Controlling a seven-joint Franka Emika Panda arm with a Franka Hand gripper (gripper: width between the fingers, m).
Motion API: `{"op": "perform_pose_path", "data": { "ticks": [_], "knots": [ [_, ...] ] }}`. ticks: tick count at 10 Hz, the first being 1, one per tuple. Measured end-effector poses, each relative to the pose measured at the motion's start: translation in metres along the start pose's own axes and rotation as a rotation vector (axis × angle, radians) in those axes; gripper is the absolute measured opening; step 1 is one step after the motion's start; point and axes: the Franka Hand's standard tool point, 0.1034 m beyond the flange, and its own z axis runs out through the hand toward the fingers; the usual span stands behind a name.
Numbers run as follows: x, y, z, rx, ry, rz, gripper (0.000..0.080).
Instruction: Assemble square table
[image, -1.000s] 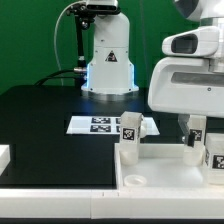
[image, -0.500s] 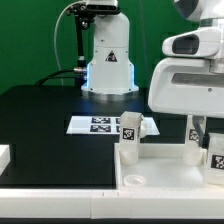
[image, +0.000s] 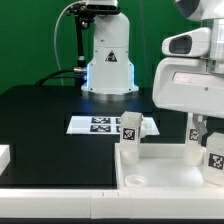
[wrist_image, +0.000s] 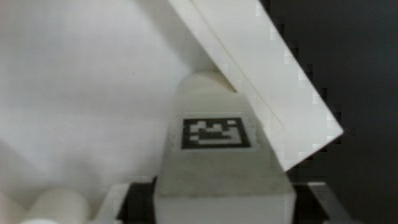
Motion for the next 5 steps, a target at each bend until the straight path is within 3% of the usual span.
{"op": "perform_pose_path", "data": {
  "ticks": [3, 5],
  "knots": [
    [-0.0041, -0.0007, 0.0015, 0.005, -0.005, 0.508, 0.0284],
    [-0.0038, 0.0000, 0.0017, 0.009, -0.014, 0.605, 0.0284]
  ]
}}
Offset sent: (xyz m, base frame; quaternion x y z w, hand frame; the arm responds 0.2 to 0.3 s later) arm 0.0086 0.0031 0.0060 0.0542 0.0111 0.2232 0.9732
